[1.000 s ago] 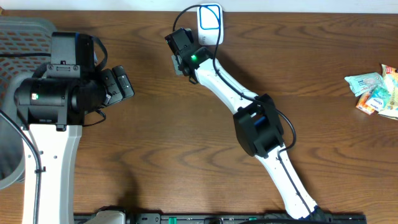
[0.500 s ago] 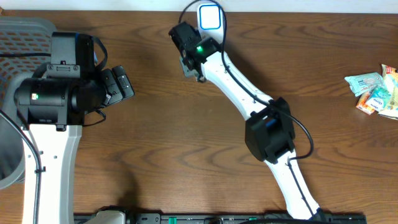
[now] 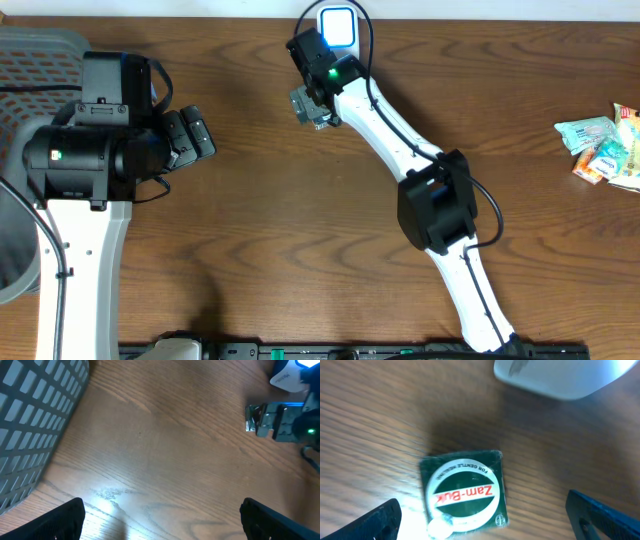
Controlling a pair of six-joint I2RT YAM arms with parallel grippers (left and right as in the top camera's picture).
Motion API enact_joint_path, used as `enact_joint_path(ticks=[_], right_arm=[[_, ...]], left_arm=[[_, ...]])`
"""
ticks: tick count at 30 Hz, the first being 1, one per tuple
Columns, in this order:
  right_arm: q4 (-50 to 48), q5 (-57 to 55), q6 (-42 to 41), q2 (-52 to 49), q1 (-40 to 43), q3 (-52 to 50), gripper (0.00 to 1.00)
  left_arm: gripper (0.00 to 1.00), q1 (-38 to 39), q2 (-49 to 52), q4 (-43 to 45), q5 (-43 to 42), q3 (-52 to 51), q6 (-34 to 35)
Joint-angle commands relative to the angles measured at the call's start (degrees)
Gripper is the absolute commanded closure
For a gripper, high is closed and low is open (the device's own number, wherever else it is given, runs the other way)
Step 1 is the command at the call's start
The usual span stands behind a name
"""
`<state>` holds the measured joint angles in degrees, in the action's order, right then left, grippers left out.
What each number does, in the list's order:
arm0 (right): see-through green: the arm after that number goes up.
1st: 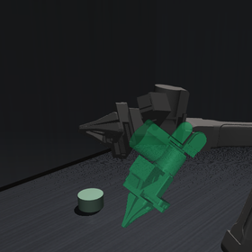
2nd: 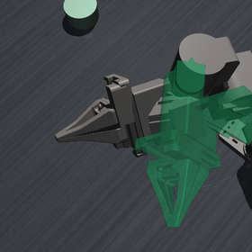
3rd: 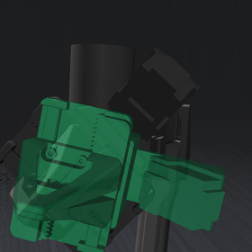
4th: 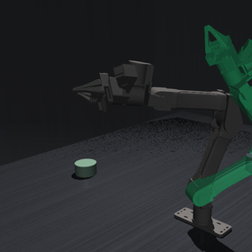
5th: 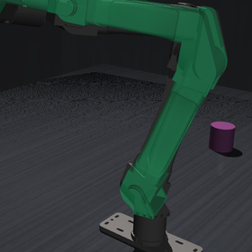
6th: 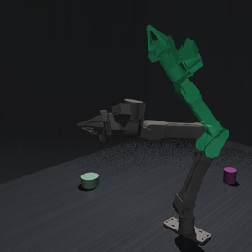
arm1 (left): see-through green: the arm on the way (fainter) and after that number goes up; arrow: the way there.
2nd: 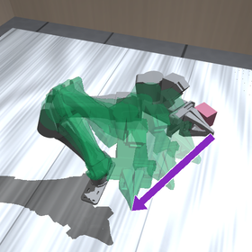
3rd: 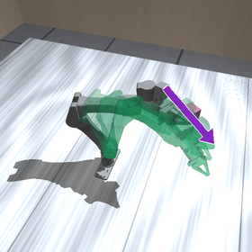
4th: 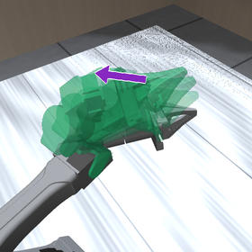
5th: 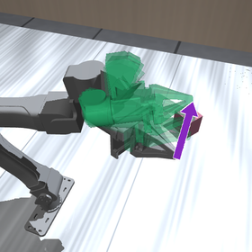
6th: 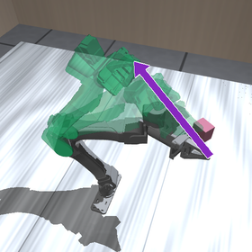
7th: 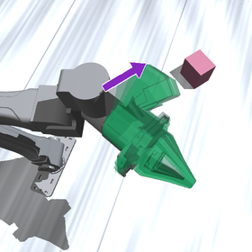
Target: Scan the item barcode
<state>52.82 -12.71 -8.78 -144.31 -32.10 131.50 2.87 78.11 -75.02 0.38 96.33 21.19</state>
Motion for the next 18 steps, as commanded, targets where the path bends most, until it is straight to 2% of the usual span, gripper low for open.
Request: enact_joint_path(ticks=[1,7,18], right_arm=[[-0.13,4.31,1.53,-2.23,0.9,-0.04,0.01],[-0.26,7.52,8.0,-3.96,0.94,-0.04,0.01],[-1.99,7.56,8.24,-5.73,1.07,-0.04,0.07]], left_arm=[[0.02,-0.17,-0.26,-0.22,0.72,0.13,0.68],[0.02,-0.17,-0.26,-0.2,0.72,0.13,0.68],[0.02,-0.17,-0.26,-0.2,0.72,0.13,0.68]])
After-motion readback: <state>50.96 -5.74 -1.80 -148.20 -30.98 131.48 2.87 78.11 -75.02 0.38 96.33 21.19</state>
